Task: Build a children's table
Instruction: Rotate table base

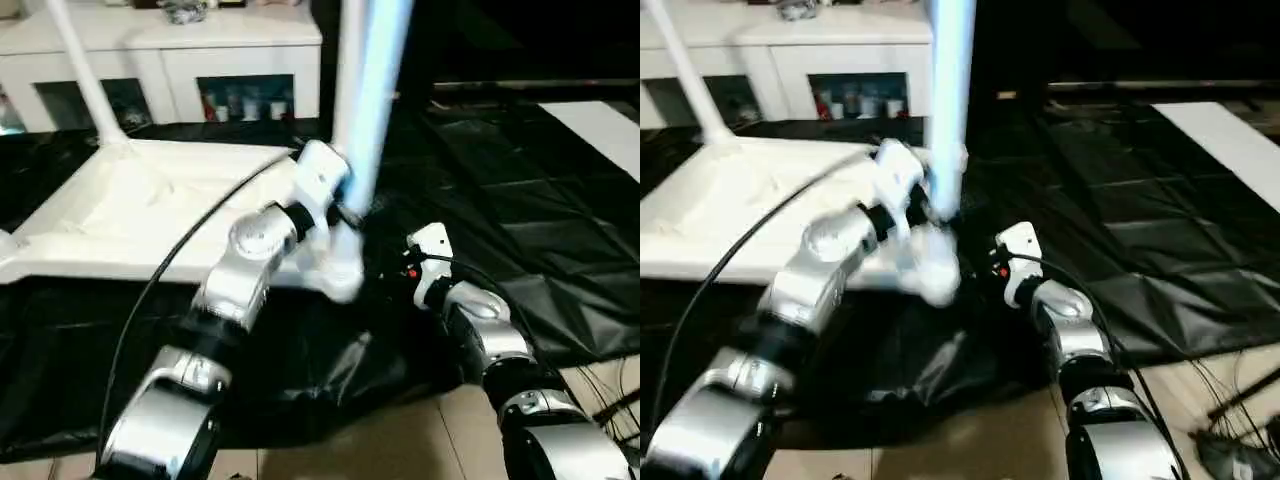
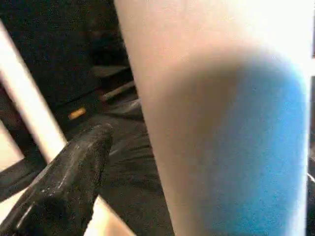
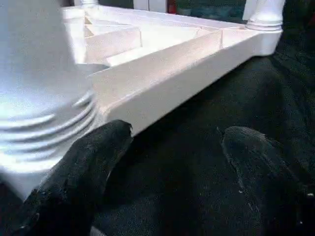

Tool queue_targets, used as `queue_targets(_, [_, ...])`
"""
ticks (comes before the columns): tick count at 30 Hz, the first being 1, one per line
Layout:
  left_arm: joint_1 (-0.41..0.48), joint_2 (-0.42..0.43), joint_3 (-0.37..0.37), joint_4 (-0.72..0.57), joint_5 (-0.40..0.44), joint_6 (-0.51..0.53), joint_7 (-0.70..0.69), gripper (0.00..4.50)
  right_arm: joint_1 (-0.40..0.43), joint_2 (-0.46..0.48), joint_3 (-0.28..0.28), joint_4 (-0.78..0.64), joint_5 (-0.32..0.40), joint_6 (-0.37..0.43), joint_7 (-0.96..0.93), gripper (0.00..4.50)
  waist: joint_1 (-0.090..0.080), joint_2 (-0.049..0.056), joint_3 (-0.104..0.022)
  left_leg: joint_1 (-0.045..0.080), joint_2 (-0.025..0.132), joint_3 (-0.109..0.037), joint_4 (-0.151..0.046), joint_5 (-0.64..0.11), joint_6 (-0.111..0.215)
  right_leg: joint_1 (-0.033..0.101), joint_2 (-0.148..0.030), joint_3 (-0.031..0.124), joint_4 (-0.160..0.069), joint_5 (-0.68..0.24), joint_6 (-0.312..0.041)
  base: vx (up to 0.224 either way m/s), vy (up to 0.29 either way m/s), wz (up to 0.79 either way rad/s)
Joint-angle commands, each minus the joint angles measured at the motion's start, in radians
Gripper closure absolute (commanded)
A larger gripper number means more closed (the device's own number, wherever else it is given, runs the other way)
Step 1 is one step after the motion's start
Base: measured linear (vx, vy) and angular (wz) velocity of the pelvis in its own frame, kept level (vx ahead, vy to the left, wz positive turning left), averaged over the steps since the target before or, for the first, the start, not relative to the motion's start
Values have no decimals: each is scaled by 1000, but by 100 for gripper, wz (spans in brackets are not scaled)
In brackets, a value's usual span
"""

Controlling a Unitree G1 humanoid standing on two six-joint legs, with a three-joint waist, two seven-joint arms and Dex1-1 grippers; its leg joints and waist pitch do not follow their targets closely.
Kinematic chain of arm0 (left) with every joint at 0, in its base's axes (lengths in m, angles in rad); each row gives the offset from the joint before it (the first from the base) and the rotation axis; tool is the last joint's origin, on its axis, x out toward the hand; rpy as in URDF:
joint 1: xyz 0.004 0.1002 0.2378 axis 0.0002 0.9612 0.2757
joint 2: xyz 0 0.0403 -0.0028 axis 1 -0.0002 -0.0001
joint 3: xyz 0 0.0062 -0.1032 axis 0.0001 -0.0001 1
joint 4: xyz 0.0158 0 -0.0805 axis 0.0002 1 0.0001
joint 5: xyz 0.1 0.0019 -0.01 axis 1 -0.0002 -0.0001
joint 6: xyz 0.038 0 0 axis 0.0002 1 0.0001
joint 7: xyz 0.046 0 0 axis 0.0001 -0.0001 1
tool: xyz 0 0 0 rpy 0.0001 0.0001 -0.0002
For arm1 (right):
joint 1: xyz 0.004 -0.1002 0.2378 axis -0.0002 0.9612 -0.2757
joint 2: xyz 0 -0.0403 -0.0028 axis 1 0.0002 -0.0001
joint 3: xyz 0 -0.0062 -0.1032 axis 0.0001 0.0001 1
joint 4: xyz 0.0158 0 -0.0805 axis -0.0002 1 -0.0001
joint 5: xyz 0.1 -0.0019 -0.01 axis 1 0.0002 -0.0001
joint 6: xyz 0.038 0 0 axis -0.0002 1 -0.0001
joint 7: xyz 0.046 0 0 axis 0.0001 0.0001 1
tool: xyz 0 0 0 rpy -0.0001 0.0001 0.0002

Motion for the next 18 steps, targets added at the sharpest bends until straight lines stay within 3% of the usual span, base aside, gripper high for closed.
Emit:
queue_targets(1, [-34, -24, 14, 44, 8, -11, 49, 2, 11, 52, 84, -25, -13, 2, 123, 56, 4, 7, -60, 8, 6, -14, -83, -423, 21, 36, -35, 18, -103, -396, -175, 0, 0, 0])
queue_targets(3, [-30, -33, 18, 43, -14, -20, 23, 2, 11, 37, 73, -29, -10, 0, 121, 56, 3, 12, -65, -2, 11, -18, -87, -391, 30, 44, -41, 16, -98, -343, -193, 0, 0, 0])
queue_targets(6, [-18, -34, 11, 38, -12, -32, 12, 2, 11, 23, 61, -31, -9, 1, 117, 56, 12, 12, -67, 3, 17, -13, -81, -328, 53, 41, -43, 15, -92, -224, -252, 0, 0, 0])
queue_targets(10, [1, -39, 13, 31, -22, -58, -19, 2, 24, -5, 54, -53, -8, 0, 114, 56, 20, 15, -73, -3, 18, -11, -74, -247, 81, 47, -44, 13, -78, -121, -277, 16, 1, 1])
queue_targets(11, [7, -39, 14, 23, -32, -60, -35, 2, 28, -11, 53, -62, -8, -2, 114, 56, 25, 15, -80, -9, 17, -11, -67, -170, 105, 53, -44, 11, -66, -25, -291, 0, 0, 0])
queue_targets(12, [14, -38, 15, 13, -40, -60, -48, 2, 31, -15, 51, -70, -8, -3, 111, 56, 25, 15, -80, -9, 17, -11, -67, -170, 105, 53, -44, 11, -66, -25, -291, 0, 0, 0])
queue_targets(13, [34, -34, 16, -14, -60, -63, -85, 2, 39, -26, 45, -89, -5, -7, 102, 56, 32, 13, -81, -13, 17, -9, -61, -118, 132, 54, -45, 11, -56, 57, -308, 0, 0, 0])
queue_targets(15, [77, -23, 17, -76, -107, -51, -157, 2, 53, -36, 23, -132, 11, -8, 80, 56, 39, 10, -85, -13, 17, -7, -54, -74, 160, 52, -43, 10, -48, 119, -321, 0, 0, 0])
queue_targets(16, [104, -18, 18, -119, -147, -30, -210, 2, 60, -39, 10, -156, 23, -2, 70, 56, 45, 11, -85, -16, 18, -6, -52, -59, 175, 53, -46, 11, -45, 128, -325, 0, 0, 0])
queue_targets(18, [129, -12, 16, -160, -183, 1, -255, 2, 68, -41, 1, -178, 32, 4, 63, 56, 46, 11, -87, -12, 20, -4, -50, -58, 180, 47, -42, 9, -44, 120, -328, 0, 0, 0])
